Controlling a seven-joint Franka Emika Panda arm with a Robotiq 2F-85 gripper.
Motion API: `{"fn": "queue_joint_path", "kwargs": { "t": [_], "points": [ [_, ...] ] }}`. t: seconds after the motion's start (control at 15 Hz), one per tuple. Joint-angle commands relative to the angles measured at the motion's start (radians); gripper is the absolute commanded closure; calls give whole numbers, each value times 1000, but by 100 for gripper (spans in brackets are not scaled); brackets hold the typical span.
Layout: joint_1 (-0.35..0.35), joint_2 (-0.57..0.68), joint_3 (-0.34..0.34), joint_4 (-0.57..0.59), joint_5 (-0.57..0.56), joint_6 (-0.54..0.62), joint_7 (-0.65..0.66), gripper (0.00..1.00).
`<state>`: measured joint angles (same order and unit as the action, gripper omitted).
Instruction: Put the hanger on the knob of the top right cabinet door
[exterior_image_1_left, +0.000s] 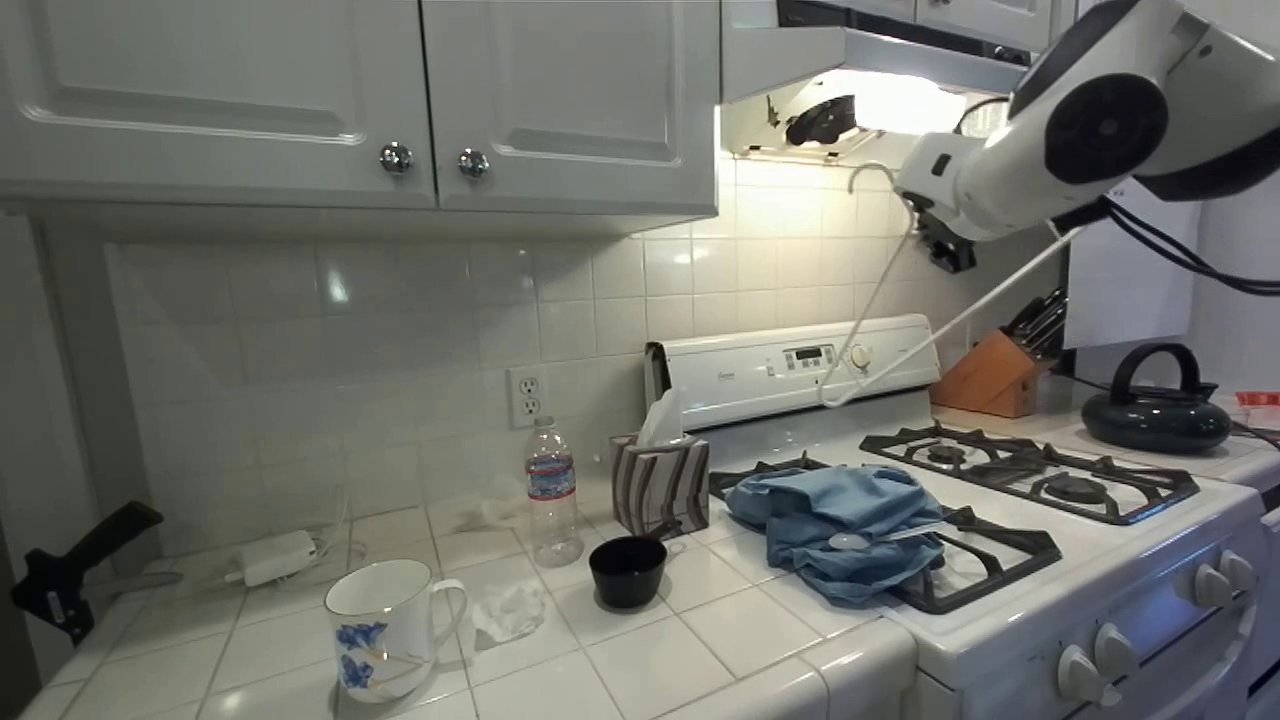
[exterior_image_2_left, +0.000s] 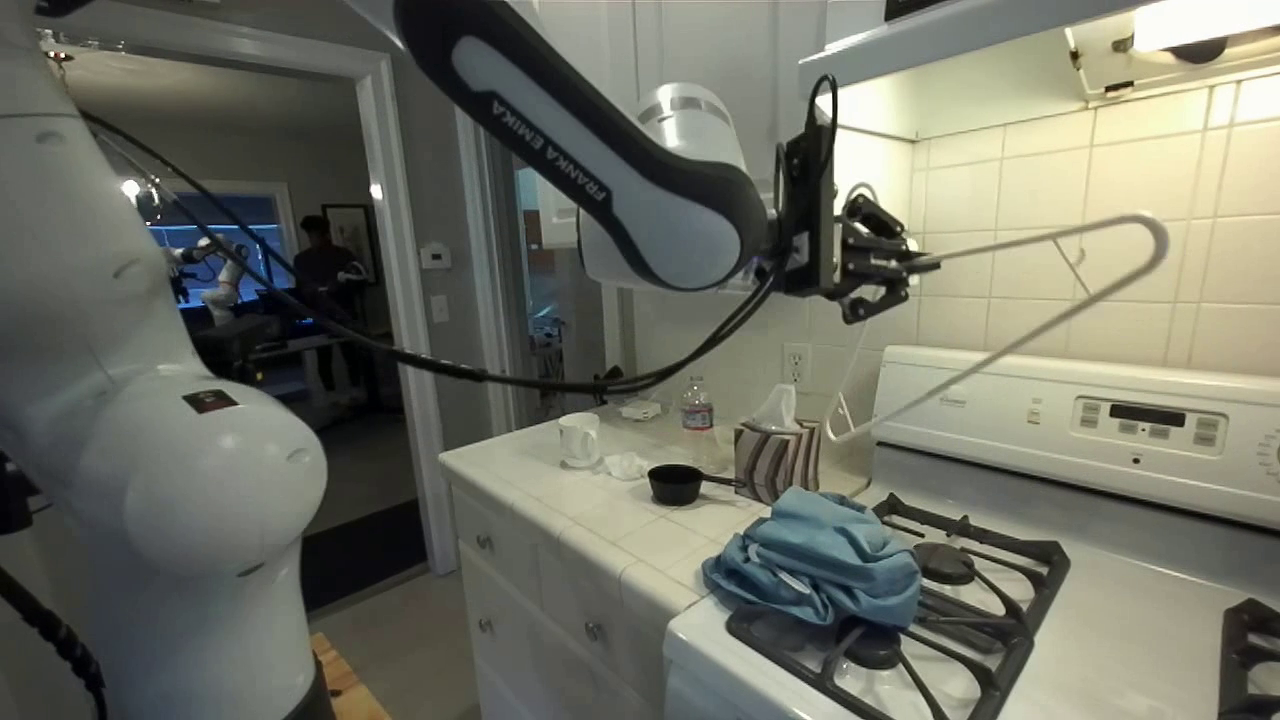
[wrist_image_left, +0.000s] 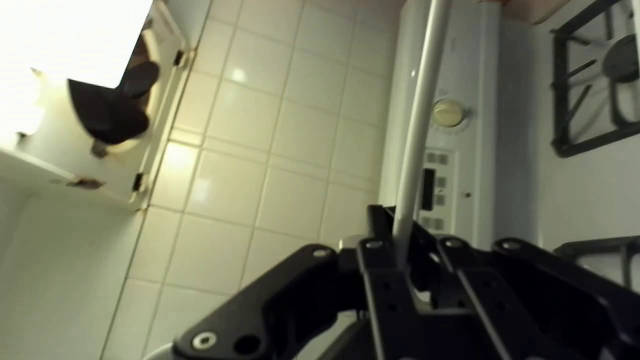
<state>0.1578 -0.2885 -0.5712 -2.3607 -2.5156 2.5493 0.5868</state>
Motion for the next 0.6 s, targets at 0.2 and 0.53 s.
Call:
{"fn": "queue_joint_path", "kwargs": {
  "t": [0.2, 0.53],
  "points": [
    [197, -32, 13, 89, 0, -13, -63, 98],
    [156, -35, 182, 58, 0, -60, 34, 98]
  ]
}}
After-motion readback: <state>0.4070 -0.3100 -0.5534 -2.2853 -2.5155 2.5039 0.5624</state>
